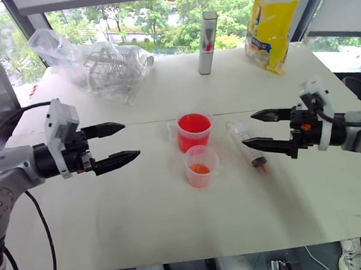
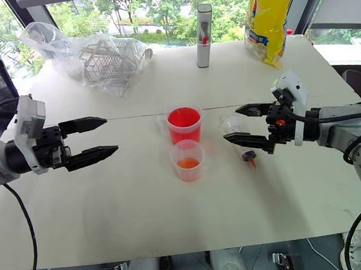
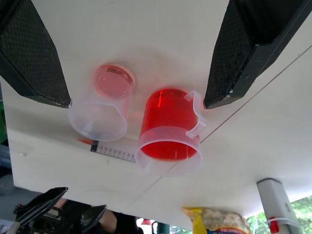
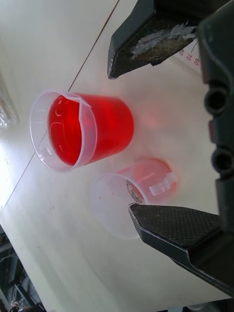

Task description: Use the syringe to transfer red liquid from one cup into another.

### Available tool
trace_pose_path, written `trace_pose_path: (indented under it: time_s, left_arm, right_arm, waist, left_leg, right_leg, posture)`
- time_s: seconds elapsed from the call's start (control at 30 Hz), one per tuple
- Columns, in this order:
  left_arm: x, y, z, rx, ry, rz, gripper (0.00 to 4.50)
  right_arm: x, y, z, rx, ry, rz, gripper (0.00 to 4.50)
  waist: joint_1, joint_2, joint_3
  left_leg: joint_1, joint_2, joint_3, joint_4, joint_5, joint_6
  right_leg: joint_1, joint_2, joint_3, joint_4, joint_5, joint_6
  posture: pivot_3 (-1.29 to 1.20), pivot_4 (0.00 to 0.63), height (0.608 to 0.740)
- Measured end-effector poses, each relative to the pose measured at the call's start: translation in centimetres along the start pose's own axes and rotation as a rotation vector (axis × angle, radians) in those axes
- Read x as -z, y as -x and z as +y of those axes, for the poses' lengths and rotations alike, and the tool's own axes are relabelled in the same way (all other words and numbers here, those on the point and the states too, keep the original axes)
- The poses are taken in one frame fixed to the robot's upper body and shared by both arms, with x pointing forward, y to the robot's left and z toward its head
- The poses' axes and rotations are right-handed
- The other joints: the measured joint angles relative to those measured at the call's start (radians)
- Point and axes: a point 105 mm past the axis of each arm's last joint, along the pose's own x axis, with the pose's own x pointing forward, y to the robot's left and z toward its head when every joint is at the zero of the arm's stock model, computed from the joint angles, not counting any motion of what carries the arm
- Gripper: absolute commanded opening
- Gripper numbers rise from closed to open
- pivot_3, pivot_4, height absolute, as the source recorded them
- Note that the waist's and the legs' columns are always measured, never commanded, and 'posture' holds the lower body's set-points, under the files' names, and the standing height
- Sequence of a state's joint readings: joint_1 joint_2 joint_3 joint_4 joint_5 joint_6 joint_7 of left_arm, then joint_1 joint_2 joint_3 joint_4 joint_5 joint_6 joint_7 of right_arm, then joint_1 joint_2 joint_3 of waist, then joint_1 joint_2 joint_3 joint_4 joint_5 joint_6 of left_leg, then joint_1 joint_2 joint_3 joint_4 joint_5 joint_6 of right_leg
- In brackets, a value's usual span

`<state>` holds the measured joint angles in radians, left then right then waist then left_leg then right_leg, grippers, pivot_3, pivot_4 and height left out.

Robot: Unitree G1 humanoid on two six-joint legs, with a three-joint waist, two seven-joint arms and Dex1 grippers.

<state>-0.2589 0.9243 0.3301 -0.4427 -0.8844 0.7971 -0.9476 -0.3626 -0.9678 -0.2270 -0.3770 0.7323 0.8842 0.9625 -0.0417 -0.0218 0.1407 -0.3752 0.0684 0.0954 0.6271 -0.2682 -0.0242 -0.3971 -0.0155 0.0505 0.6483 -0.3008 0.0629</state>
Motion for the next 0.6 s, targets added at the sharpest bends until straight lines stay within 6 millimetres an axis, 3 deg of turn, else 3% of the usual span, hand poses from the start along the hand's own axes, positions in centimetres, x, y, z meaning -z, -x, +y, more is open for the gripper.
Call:
trace_pose_path:
  time_s: [0.17,0.6]
  left_arm:
    - [0.71,0.27,-0.09,0.003,-0.003,0.026,4.50]
    - [0.13,-0.14,-0.04,0.010,-0.025,-0.013,4.50]
  right_arm:
    - [0.28,0.31,0.02,-0.001,-0.007,0.032,4.46]
    - [0.43,0.31,0.07,-0.012,0.015,0.068,4.46]
  waist:
    - [0.000,0.000,0.000]
    - [0.000,0.000,0.000]
  left_leg:
    - [0.000,0.000,0.000,0.000,0.000,0.000]
    - [0.000,0.000,0.000,0.000,0.000,0.000]
  right_leg:
    - [0.000,0.000,0.000,0.000,0.000,-0.001]
    - [0.000,0.000,0.000,0.000,0.000,-0.001]
  posture:
    - [0.00,0.150,0.740]
    - [0.00,0.150,0.740]
